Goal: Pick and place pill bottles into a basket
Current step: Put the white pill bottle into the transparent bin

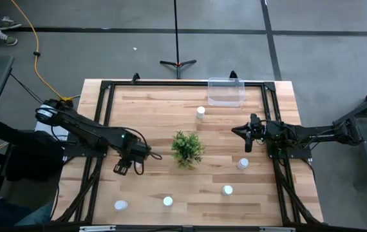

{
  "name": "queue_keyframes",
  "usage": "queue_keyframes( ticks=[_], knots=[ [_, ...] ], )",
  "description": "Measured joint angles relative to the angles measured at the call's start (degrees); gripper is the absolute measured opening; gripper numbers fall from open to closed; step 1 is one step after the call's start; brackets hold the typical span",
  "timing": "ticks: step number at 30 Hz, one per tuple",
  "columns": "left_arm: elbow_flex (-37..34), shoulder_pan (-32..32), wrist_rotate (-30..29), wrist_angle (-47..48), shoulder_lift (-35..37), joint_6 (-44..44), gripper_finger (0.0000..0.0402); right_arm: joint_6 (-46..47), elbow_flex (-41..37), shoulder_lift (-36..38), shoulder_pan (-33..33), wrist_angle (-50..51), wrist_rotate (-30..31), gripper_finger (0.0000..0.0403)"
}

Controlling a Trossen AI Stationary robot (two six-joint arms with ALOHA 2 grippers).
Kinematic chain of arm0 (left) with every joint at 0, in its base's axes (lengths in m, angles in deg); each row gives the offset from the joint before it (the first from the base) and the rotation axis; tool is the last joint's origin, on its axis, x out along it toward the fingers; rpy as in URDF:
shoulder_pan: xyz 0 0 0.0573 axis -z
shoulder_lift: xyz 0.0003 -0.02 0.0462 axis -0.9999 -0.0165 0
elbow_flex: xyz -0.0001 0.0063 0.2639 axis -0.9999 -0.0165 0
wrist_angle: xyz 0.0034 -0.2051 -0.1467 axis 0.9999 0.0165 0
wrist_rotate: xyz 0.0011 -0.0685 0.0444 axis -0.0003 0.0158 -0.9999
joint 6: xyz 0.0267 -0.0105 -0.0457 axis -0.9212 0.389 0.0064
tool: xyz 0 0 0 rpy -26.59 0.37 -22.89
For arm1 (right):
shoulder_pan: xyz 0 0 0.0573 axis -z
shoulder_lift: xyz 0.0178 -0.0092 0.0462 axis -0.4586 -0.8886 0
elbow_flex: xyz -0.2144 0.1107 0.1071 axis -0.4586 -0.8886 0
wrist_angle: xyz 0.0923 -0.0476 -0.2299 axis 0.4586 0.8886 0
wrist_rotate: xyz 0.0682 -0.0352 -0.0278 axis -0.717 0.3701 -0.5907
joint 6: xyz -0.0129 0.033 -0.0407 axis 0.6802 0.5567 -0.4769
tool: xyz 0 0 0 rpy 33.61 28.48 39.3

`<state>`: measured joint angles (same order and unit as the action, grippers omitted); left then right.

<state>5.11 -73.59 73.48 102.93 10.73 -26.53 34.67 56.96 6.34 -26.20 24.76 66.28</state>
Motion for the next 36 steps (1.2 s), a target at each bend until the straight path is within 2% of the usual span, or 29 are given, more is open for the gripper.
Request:
queue_keyframes(
  ticks=[7, 20, 27, 36],
  knots=[
    [0.07, -4.95, -0.14, -2.88, 7.22, 5.49, 0.0213, 0.05, -0.02, 0.00, -0.01, -0.29, 0.00, 0.0020],
    [0.11, -13.44, -2.23, -17.93, 18.34, 9.90, 0.0213, 4.70, -0.02, 0.02, -0.02, -0.49, -0.02, 0.0020],
    [0.11, -18.30, -2.57, -30.41, 20.03, 9.90, 0.0213, 5.18, -0.02, 0.02, -0.02, -0.54, -0.02, 0.0018],
    [0.11, -20.89, -4.23, -46.71, 19.79, 9.10, 0.0213, 5.20, -0.02, 0.02, -0.02, -0.72, -0.02, 0.0017]
  ],
)
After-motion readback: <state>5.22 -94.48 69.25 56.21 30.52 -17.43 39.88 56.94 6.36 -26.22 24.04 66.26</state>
